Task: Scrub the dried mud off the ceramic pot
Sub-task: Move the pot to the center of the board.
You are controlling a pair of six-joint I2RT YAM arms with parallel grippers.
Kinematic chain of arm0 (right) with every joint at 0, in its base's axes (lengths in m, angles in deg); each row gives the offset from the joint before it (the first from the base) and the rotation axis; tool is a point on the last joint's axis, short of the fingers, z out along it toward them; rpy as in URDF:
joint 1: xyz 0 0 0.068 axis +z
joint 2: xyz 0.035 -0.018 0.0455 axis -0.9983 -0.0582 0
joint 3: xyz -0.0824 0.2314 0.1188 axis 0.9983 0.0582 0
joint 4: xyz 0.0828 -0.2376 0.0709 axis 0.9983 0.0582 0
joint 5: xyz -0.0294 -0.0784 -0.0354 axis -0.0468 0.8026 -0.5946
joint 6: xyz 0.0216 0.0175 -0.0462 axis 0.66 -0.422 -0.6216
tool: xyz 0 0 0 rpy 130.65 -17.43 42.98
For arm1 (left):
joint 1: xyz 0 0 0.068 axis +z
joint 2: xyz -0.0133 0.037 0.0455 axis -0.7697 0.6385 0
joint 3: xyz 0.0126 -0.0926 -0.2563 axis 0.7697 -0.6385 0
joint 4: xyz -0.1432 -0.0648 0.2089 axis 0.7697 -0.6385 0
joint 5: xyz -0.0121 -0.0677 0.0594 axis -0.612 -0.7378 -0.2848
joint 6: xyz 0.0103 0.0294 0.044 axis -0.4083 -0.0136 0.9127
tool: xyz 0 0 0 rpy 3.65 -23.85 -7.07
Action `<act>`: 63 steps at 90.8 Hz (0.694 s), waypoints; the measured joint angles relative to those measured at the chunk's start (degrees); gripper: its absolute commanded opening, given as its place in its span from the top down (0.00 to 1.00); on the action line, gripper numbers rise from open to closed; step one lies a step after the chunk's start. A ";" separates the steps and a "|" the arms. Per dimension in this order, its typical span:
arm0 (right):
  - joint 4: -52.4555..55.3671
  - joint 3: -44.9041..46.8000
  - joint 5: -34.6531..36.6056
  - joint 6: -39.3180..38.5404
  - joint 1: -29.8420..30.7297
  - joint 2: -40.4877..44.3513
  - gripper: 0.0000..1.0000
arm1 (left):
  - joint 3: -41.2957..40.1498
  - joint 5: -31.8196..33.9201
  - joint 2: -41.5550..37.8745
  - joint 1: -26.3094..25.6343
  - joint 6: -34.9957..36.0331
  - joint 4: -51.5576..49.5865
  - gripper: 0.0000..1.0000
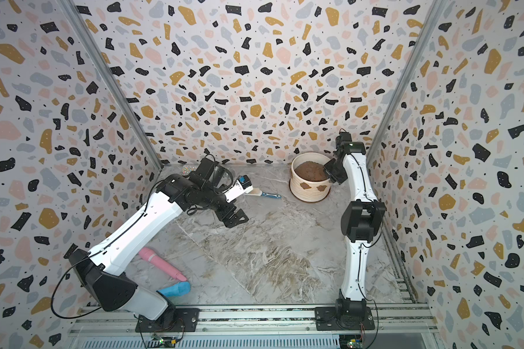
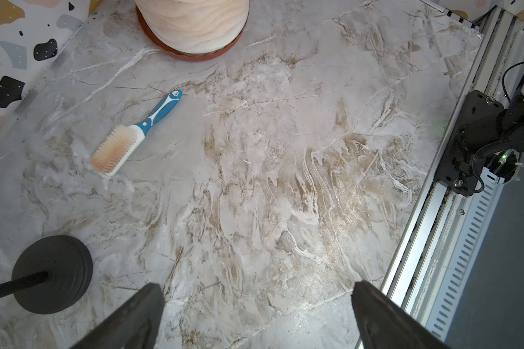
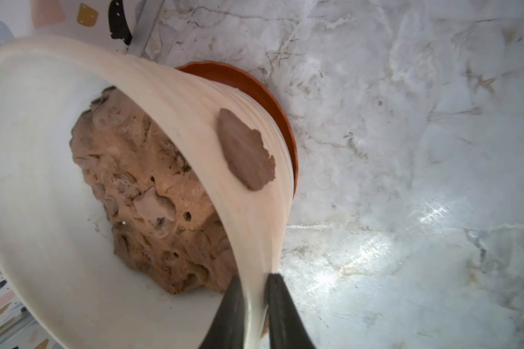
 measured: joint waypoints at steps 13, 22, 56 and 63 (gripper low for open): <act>1.46 5.29 0.35 -2.82 -0.61 3.69 0.84 | -0.20 -0.24 0.00 0.00 0.07 0.02 0.00; 1.92 8.87 0.48 -4.33 -1.16 6.16 0.85 | -0.76 -0.33 0.00 0.00 0.33 0.04 0.00; 2.34 24.57 1.42 -12.09 -2.16 17.22 0.93 | -1.90 -2.58 0.00 0.00 1.60 0.15 0.00; 2.64 27.71 1.81 -13.73 -2.32 19.63 0.93 | -1.90 -2.62 0.00 0.00 1.77 0.15 0.00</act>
